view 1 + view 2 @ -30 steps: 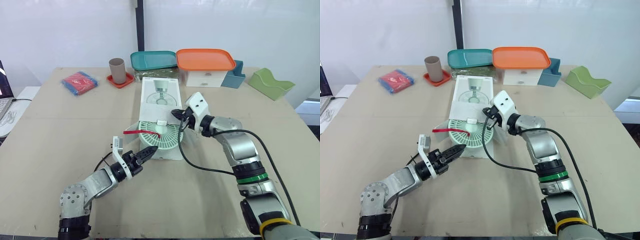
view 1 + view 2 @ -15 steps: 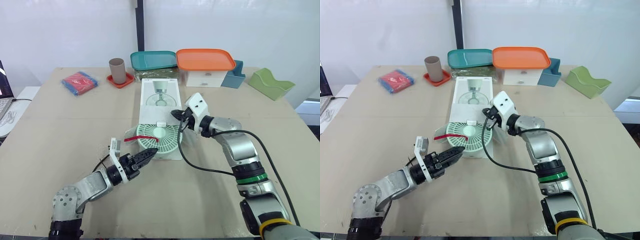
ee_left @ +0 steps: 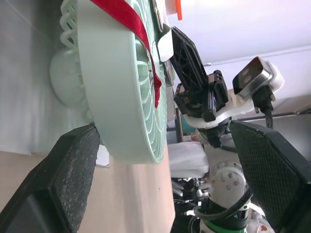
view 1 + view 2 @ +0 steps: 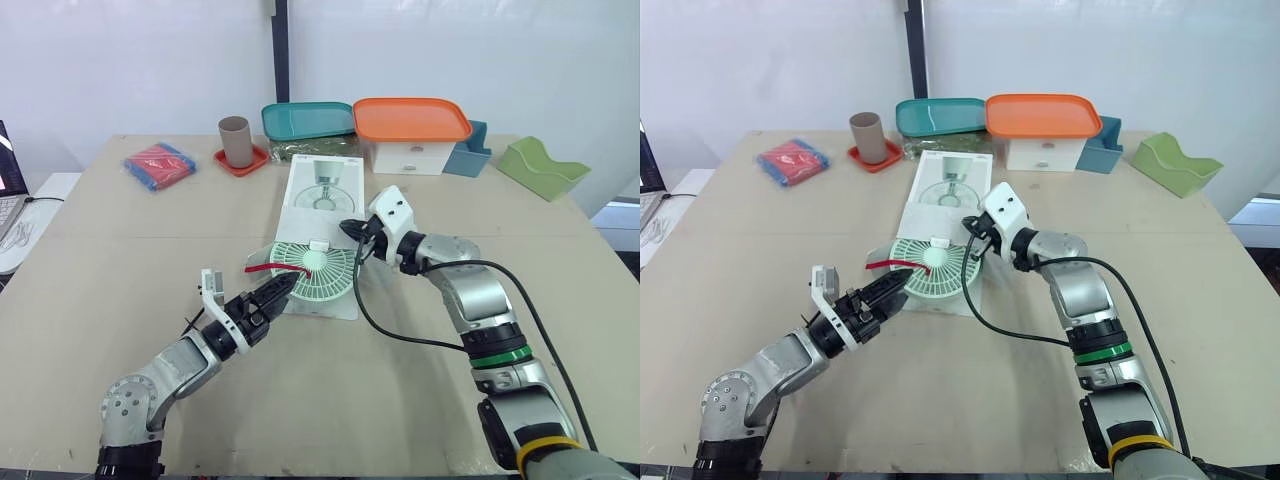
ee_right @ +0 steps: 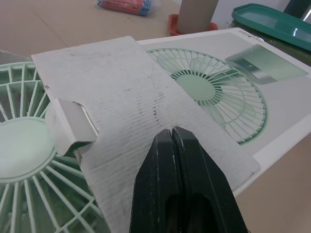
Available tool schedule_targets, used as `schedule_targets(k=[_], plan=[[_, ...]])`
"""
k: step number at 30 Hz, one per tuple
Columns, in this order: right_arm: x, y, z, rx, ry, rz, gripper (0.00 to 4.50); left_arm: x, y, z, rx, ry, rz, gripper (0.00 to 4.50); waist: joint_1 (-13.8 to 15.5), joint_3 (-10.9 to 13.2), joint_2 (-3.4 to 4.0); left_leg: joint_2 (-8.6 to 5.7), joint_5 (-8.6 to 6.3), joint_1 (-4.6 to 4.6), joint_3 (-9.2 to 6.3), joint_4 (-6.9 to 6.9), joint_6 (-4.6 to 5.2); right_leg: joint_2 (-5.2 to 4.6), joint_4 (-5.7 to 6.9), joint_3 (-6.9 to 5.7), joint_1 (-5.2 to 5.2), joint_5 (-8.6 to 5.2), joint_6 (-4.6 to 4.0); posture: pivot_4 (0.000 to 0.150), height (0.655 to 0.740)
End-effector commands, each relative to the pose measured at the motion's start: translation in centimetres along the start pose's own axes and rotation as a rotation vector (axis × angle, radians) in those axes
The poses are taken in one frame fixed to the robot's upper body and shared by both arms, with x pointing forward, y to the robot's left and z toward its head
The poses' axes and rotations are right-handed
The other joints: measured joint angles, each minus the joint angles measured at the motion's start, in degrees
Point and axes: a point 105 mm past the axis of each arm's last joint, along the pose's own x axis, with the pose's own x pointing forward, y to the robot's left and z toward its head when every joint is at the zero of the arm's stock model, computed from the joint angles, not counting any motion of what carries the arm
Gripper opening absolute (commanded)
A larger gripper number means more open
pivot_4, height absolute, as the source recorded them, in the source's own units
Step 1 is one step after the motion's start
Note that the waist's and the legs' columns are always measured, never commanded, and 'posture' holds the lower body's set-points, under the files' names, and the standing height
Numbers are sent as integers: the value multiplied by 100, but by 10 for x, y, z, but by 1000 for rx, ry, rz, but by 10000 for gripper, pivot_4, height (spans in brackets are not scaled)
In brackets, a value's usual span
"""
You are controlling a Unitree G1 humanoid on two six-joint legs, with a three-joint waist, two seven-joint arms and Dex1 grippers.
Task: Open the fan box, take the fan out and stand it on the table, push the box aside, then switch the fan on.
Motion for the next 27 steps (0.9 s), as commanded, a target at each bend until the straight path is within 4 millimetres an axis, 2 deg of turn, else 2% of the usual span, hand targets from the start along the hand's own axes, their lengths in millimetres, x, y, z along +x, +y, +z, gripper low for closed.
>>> schedule_targets(k=[1,8,12,18,27], plan=[[2,2,-1,-7,10,12,0,7,-2,6,1,-34,-12,44478,1,0,0,0,0,0,0,0,0,0,0,0,1,0,0,1500,7400],[0,3,-2,-6,15,14,0,5,4,8,-26,-34,-9,44478,0,0,0,-1,0,0,0,0,0,0,0,0,1,0,0,1500,7400],[-2,2,-3,-5,18,10,0,-2,14,16,-15,-57,37,44478,-2,0,0,0,0,0,0,0,1,1,0,0,0,0,0,1500,7400],[-2,3,-3,-6,19,11,0,-6,18,24,-9,-78,54,44478,-2,0,0,0,0,0,-1,-2,1,1,-1,0,-1,0,0,1500,7400],[-1,4,-2,-9,14,15,0,7,24,27,-11,-75,57,44478,0,0,0,-1,0,0,-1,-2,1,0,-2,-1,1,0,0,1500,7400]])
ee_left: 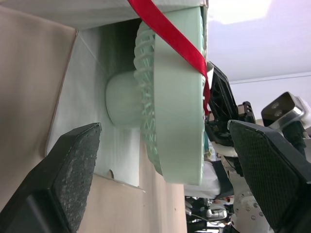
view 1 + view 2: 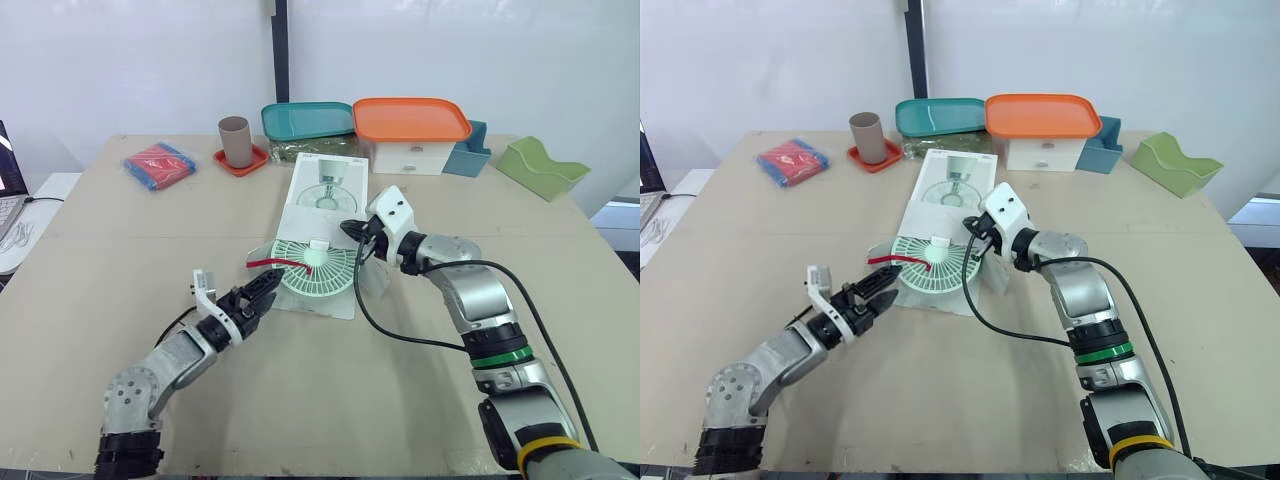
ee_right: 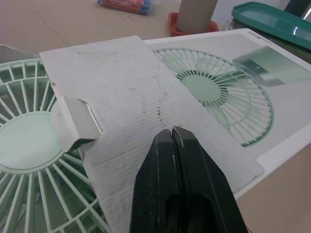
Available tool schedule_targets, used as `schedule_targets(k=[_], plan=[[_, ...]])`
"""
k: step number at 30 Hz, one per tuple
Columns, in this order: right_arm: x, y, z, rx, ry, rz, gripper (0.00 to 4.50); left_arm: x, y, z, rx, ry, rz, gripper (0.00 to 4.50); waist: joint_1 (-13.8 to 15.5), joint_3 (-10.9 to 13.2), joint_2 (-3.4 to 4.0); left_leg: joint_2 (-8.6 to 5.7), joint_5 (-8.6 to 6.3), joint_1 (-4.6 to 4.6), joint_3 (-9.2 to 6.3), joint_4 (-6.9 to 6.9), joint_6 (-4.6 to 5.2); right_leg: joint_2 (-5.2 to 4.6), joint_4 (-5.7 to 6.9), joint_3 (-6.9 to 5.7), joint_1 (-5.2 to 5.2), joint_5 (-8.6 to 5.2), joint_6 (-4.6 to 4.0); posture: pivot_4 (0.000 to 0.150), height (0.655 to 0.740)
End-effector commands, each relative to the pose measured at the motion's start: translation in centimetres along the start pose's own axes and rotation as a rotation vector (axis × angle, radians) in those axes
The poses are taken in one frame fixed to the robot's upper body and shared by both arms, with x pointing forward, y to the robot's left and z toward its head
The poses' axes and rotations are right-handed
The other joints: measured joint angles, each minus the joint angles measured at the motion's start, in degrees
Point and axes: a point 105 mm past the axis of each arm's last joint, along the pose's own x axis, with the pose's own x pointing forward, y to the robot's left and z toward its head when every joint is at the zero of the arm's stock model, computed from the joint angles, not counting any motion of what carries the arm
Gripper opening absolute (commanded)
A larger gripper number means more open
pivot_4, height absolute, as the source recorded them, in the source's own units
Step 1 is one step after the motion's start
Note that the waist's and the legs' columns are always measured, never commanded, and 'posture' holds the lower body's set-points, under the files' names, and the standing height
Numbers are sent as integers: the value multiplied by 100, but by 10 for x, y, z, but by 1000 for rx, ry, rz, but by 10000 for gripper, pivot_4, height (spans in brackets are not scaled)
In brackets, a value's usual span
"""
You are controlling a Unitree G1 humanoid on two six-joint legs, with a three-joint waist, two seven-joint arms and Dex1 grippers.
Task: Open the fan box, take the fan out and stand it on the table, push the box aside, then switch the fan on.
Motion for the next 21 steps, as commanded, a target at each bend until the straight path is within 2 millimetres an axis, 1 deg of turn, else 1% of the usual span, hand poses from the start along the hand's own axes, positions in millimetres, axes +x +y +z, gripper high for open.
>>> schedule_targets(k=[1,4,7,13,18,19,21], plan=[[0,4,-1,-8,8,15,0,7,-4,5,4,-13,-29,44478,1,0,0,0,0,0,0,0,0,0,0,0,0,0,0,1500,7400],[0,3,-1,-10,9,12,0,13,-7,7,3,-6,-45,44478,-1,0,0,0,0,0,0,0,0,0,0,0,0,0,0,1500,7400],[-1,3,-1,-10,10,8,0,19,-11,2,5,24,-66,44478,1,0,0,0,0,0,-2,0,-1,0,0,-1,0,0,0,1500,7400],[-3,1,-2,-11,13,-1,0,25,-12,1,1,39,-83,44478,1,0,0,-1,1,0,-1,0,-1,0,-1,-1,0,0,0,1500,7400],[-3,1,-3,-10,14,-3,0,31,-15,-4,-15,81,-115,44478,1,0,0,-1,1,0,-2,0,-1,0,-2,-1,1,0,1,1500,7400],[-3,1,-3,-9,14,-4,0,31,-15,-4,-16,85,-116,40555,1,0,0,-1,1,0,-2,0,-1,0,-2,-1,1,0,1,1500,7400],[-3,1,-3,-8,14,-4,0,31,-15,-5,-16,98,-124,34400,0,0,0,-1,1,0,-2,0,-1,0,-2,-1,0,0,1,1500,7400]])
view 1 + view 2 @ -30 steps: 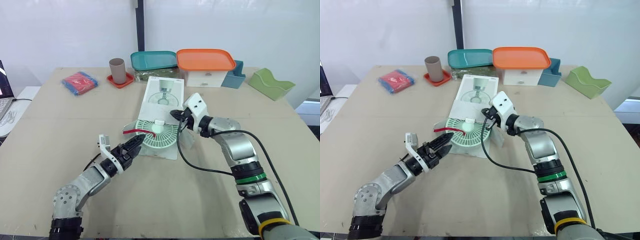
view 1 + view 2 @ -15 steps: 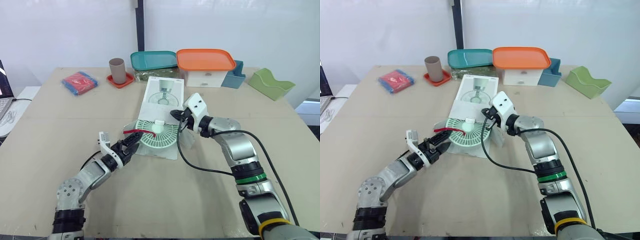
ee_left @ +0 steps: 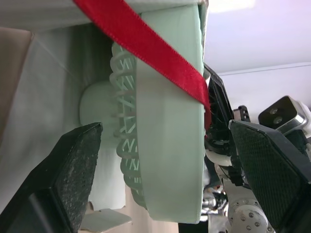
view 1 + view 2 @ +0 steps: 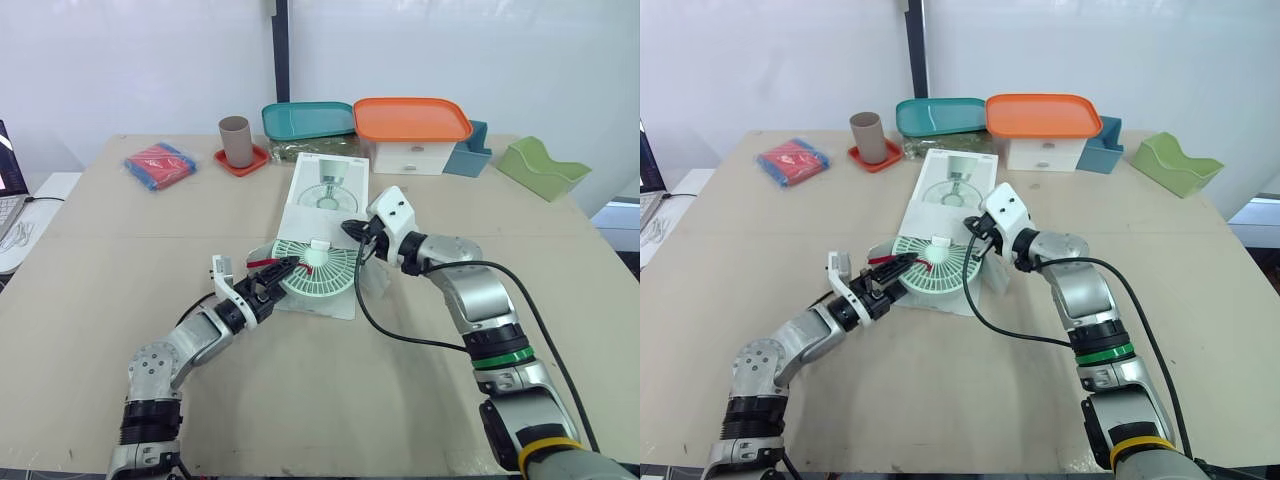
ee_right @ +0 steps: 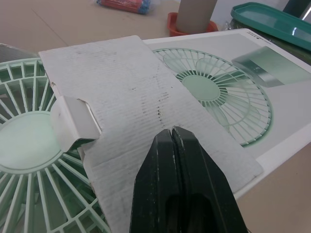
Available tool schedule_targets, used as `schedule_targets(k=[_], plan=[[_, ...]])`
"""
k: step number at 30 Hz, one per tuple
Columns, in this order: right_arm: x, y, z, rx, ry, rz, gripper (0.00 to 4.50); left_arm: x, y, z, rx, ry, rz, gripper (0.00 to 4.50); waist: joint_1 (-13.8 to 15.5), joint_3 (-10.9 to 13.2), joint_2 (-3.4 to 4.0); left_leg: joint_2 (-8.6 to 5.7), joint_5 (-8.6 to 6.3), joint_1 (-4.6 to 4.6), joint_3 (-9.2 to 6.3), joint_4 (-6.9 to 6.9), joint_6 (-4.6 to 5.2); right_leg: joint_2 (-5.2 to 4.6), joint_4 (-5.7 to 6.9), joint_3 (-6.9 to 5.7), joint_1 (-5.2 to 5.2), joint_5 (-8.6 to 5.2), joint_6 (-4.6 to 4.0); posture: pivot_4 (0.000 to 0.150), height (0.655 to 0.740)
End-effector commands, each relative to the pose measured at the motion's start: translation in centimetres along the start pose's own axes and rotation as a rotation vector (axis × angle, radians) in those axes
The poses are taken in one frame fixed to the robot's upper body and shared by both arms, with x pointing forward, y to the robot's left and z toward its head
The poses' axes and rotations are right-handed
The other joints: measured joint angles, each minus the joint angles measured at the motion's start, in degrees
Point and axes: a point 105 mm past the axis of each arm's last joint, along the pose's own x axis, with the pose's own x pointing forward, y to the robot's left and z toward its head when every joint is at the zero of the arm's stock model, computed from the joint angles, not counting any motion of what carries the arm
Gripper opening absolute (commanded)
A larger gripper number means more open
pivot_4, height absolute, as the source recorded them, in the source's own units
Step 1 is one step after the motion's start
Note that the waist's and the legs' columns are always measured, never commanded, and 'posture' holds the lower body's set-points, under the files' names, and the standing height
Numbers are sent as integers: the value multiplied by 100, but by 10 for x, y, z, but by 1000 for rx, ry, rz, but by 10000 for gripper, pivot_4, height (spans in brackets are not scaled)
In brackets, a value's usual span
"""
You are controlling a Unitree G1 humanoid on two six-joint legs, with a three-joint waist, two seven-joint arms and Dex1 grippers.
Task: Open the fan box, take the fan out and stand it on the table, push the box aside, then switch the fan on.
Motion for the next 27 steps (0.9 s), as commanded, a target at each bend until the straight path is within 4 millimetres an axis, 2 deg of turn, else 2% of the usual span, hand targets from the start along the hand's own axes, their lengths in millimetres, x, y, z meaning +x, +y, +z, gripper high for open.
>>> schedule_targets(k=[1,4,6,11,21,27], plan=[[-2,2,-3,-3,13,2,0,1,-6,-2,5,22,-37,30652,-1,0,0,0,0,0,0,0,0,0,0,0,-1,0,0,1500,7400],[-2,3,-3,-3,14,1,0,1,-7,-2,3,26,-41,20456,-3,0,0,0,0,0,0,0,0,0,0,0,-1,0,0,1500,7400],[-2,3,-3,-2,14,1,0,0,-7,-4,2,29,-44,16739,-3,0,0,0,0,0,0,0,0,0,0,0,0,0,0,1500,7400],[-2,2,-2,-2,12,-1,0,-11,-10,-5,-4,33,-57,16740,-7,0,0,1,0,0,1,0,0,0,0,0,-2,0,0,1500,7400],[-2,0,-2,-3,11,-4,0,-55,-31,-29,-13,88,-74,16740,-3,1,0,4,-4,0,-1,-5,-4,-1,-3,1,-4,-1,-1,1500,7400],[-1,1,-3,-1,11,2,0,-67,-32,-38,-53,90,-43,16739,-1,1,0,4,-6,0,0,-6,-1,-1,-4,1,-4,-2,-2,1500,7400]])
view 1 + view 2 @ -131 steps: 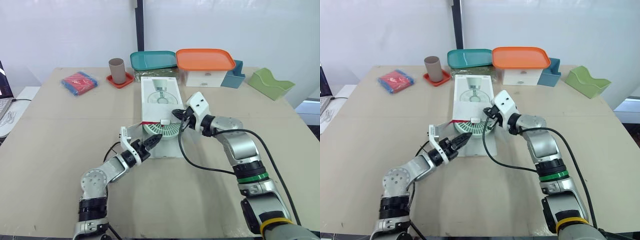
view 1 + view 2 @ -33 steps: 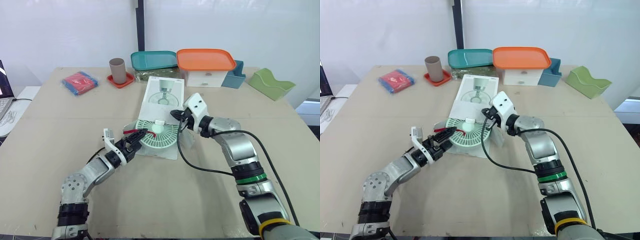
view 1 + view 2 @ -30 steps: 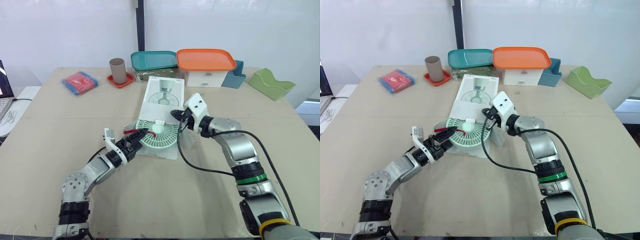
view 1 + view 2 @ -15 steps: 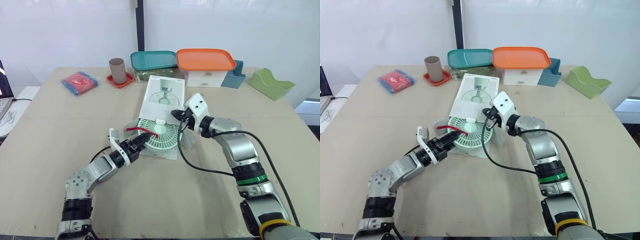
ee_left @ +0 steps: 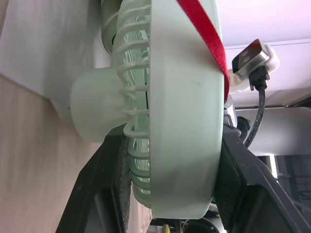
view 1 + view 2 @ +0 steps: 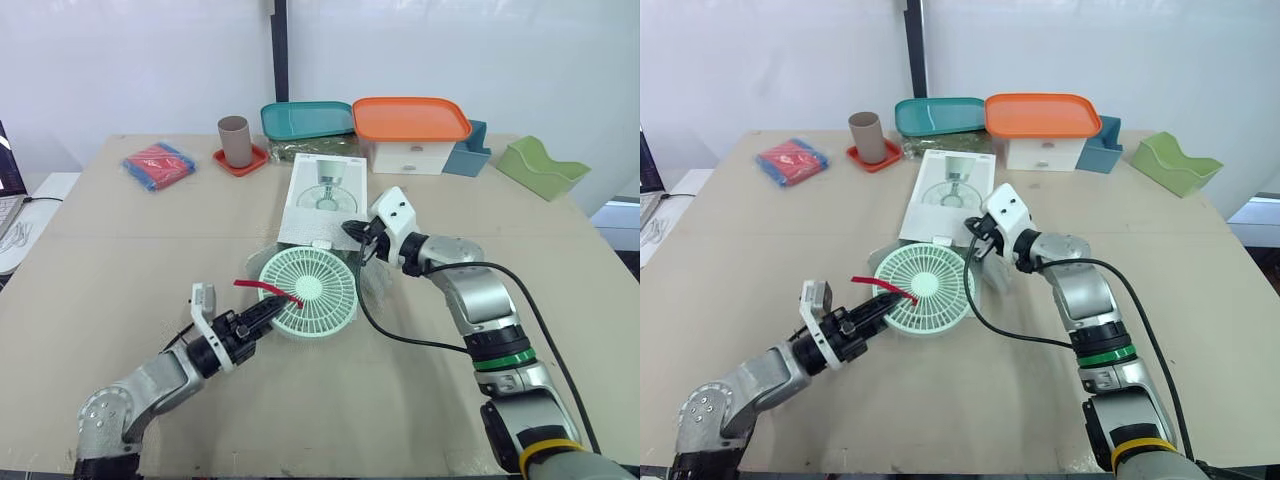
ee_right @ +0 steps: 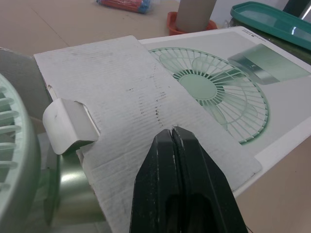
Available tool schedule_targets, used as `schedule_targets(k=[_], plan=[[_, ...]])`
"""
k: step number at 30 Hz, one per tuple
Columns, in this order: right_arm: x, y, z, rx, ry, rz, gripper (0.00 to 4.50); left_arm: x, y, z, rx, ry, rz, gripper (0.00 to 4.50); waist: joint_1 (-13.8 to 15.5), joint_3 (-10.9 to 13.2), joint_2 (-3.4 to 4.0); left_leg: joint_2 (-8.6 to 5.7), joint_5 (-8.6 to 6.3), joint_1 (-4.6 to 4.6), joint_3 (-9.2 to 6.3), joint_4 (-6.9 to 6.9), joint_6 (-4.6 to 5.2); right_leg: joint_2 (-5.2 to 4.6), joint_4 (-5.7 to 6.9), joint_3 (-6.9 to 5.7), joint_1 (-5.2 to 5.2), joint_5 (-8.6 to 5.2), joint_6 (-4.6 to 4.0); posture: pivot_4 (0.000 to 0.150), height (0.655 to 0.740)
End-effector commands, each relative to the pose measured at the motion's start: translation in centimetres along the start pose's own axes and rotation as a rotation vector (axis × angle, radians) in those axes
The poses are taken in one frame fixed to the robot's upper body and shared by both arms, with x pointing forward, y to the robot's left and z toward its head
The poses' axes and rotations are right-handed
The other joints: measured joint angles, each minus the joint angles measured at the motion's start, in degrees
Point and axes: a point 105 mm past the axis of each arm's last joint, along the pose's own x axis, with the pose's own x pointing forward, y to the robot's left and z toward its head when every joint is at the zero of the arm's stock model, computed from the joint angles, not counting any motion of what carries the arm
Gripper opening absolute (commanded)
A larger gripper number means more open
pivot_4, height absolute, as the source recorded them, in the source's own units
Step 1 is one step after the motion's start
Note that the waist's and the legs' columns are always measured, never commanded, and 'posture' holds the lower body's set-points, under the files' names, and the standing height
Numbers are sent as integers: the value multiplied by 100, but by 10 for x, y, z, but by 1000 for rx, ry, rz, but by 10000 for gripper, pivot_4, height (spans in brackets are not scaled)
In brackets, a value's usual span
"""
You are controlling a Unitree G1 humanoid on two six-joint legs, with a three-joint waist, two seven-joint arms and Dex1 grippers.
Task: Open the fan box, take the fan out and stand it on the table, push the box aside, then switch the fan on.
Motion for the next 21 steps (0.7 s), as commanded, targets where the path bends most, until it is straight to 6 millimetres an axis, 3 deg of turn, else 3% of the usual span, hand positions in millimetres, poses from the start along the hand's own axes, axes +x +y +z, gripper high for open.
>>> schedule_targets(k=[1,15,17,21], plan=[[1,1,-2,1,10,6,0,-2,-15,-8,-9,9,-60,16739,-1,0,0,0,0,0,1,0,0,0,0,0,0,0,0,1500,7400],[1,3,-3,4,13,16,0,-9,-9,-19,4,38,8,16739,1,0,0,1,-2,0,3,-2,4,1,-1,0,1,-2,-4,1500,7400],[2,3,-2,3,10,15,0,-11,-9,-21,24,65,13,27028,-1,0,1,1,-3,0,3,-2,6,1,-2,0,1,-3,-4,1500,7400],[2,2,-2,1,4,18,0,-14,-9,-22,47,94,18,38999,0,1,2,1,-6,1,4,-3,11,1,-2,0,1,-3,-5,1500,7400]])
